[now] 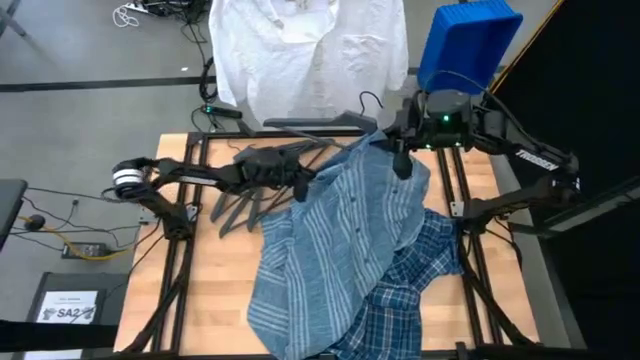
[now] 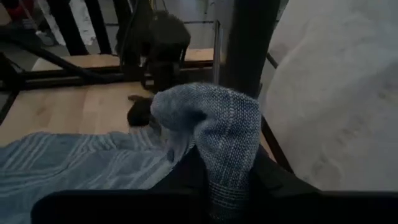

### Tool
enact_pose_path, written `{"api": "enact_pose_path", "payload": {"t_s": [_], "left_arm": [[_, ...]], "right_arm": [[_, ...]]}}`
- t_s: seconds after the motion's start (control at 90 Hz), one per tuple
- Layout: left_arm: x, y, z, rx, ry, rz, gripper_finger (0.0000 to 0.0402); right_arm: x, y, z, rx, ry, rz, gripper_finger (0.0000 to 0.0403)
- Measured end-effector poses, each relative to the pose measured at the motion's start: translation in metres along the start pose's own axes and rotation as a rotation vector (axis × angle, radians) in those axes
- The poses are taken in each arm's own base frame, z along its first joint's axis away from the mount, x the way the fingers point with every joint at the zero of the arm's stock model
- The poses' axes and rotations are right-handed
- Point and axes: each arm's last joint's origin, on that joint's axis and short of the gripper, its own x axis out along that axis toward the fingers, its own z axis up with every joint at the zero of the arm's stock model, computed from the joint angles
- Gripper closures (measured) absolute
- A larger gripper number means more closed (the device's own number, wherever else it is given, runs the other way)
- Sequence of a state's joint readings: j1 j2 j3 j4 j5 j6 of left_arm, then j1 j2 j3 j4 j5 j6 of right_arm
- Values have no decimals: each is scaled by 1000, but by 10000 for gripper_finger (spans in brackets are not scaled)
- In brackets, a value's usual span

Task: Hang clothes
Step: Insert the black hanger into the green shirt

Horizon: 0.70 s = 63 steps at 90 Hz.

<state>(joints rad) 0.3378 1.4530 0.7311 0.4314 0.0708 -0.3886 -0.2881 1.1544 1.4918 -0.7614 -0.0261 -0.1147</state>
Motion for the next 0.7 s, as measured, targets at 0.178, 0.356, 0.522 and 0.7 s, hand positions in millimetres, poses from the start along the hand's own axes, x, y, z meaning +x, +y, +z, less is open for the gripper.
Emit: {"api": "enact_pose_path", "payload": {"t_s": [0.178, 0.356, 0.522, 0.7], "left_arm": [[-37, -7, 18, 49, 8, 74, 402], [-75, -12, 27, 78, 29, 161, 402], [-96, -14, 30, 80, 40, 193, 402], [-105, -15, 32, 86, 26, 204, 402]], "right_arm": [[-3, 1, -6, -13, 51, 25, 376], [-3, 2, -10, -39, 93, 54, 376], [-3, 4, -11, -52, 96, 108, 376], [-3, 5, -13, -65, 117, 118, 377]]}}
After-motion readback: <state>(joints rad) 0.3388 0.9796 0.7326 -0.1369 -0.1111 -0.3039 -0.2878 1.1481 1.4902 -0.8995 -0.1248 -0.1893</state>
